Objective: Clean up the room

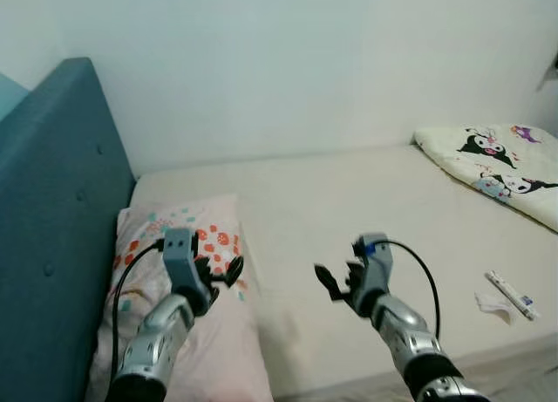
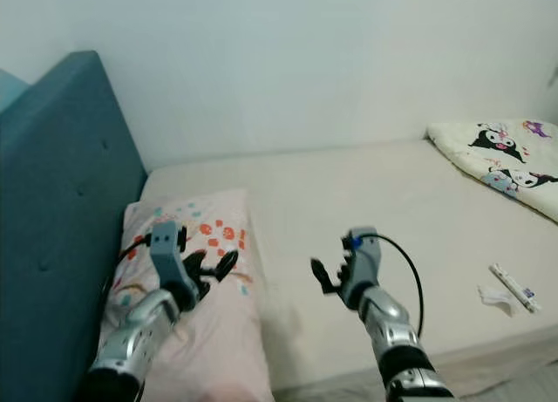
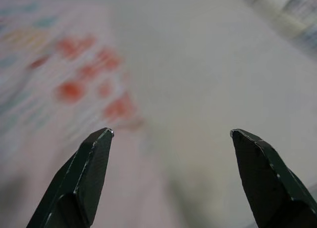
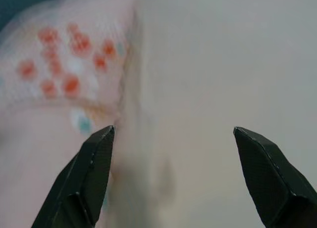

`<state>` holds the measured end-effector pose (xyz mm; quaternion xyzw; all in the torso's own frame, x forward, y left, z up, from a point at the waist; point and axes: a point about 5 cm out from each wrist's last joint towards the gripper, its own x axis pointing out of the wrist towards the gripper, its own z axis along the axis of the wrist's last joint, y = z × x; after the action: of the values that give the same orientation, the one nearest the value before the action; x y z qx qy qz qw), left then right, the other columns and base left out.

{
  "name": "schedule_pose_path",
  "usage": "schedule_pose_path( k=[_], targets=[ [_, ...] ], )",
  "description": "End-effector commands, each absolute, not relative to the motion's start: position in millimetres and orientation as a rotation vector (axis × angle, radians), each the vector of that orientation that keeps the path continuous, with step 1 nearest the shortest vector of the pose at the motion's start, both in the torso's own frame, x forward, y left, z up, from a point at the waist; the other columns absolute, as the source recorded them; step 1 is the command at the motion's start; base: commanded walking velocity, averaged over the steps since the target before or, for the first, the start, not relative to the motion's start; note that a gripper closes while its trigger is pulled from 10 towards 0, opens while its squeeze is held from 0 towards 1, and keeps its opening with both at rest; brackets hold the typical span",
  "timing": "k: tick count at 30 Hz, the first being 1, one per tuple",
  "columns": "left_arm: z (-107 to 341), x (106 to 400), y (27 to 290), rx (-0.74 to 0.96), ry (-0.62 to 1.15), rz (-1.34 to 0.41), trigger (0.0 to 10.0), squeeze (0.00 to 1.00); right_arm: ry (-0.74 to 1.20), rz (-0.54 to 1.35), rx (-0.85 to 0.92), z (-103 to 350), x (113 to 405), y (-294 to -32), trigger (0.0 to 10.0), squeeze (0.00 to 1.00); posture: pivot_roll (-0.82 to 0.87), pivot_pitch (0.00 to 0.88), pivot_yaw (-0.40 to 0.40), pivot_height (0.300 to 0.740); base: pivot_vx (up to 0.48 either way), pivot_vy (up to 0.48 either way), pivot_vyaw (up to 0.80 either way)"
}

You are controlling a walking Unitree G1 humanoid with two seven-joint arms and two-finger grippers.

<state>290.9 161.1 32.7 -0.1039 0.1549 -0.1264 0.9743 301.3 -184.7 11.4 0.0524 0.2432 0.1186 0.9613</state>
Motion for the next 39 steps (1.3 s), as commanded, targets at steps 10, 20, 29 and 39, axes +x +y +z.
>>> schedule_pose_path(
  k=[10,20,29,39],
  targets=[
    [-68,198,200,0.001,0.847,-0.041,10.0,0.00,0.982,0.033,0.111,-71,202,-205,10.0,0.00,0.02,0.000,-0.043,0.740,0.000,-0.058,0.00],
    [-96,141,211,-0.029,1.051,0.073,10.0,0.00,1.085,0.063,0.083,-91,163,-200,10.0,0.00,0.00,0.000,-0.027,0.740,0.000,-0.461,0.00],
    [-92,152,216,-0.024,1.028,0.086,10.0,0.00,1.132,0.008,0.037,-93,151,-220,10.0,0.00,0.01,0.000,-0.027,0.740,0.000,-0.480,0.00],
    [-91,156,212,-0.022,1.020,0.064,10.0,0.00,1.109,0.001,0.024,-87,164,-221,10.0,0.00,0.01,0.000,-0.028,0.740,0.000,-0.480,0.00]
  ],
)
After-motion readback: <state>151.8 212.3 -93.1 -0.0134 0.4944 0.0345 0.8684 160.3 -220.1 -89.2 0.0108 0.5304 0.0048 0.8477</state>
